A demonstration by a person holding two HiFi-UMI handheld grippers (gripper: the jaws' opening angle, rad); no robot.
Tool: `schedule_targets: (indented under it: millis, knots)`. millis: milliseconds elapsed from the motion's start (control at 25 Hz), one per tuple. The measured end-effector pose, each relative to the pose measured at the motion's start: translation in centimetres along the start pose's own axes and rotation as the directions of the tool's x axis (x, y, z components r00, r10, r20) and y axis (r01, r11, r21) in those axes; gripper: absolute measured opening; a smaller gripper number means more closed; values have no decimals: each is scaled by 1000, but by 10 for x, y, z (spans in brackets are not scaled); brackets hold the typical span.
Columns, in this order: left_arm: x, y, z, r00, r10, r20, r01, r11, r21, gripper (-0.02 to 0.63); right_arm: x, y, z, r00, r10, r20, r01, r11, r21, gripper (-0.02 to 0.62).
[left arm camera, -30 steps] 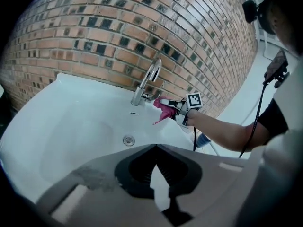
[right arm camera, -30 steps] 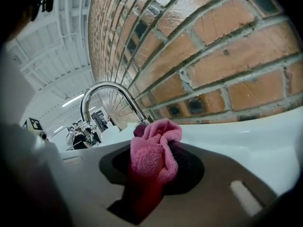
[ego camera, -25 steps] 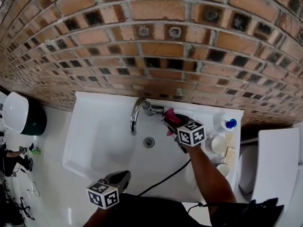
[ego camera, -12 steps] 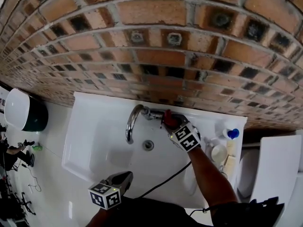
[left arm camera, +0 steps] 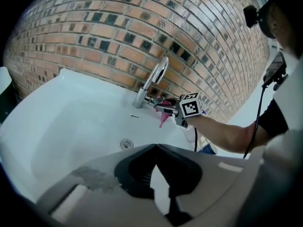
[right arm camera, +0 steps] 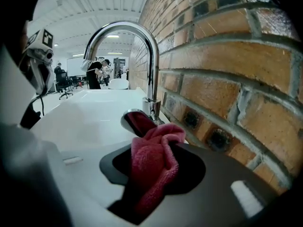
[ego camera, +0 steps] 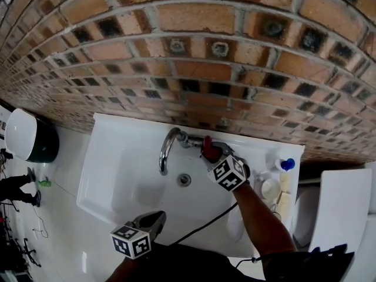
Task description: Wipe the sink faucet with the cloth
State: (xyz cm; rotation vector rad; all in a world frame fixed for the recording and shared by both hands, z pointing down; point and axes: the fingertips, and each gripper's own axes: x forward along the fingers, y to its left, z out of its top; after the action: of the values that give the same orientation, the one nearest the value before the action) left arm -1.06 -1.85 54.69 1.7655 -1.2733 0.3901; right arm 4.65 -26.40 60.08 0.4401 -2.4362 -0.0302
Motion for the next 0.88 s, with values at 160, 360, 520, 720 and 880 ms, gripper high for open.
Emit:
schedule_targets:
  millis: [160,360,520,720,880]
  knots:
    - [-12,-4,-1,1000,-9,27,9,1000,16,3,-10,8,7,1000,-15,-4,15,1000,-19,130]
    - [-32,-5,-5,998,-8,62,6,1000,29,3,-21,18,12,999,-40,-15,39,999,-38,130]
    - [-45,-2,-7,996,-2,85,-1,999,43,3,-32,26,18,998,-56,-16,55,997,-45,130]
    - [-48,-10,-4,996,-34,86,27,996,88,3,-43,36,25,998,-67,-14,66,995,-82,130]
    - [-48,-11,-2,995,-66,74,57,991,118,3,-51,49,30,998,-56,5,56,996,-73,130]
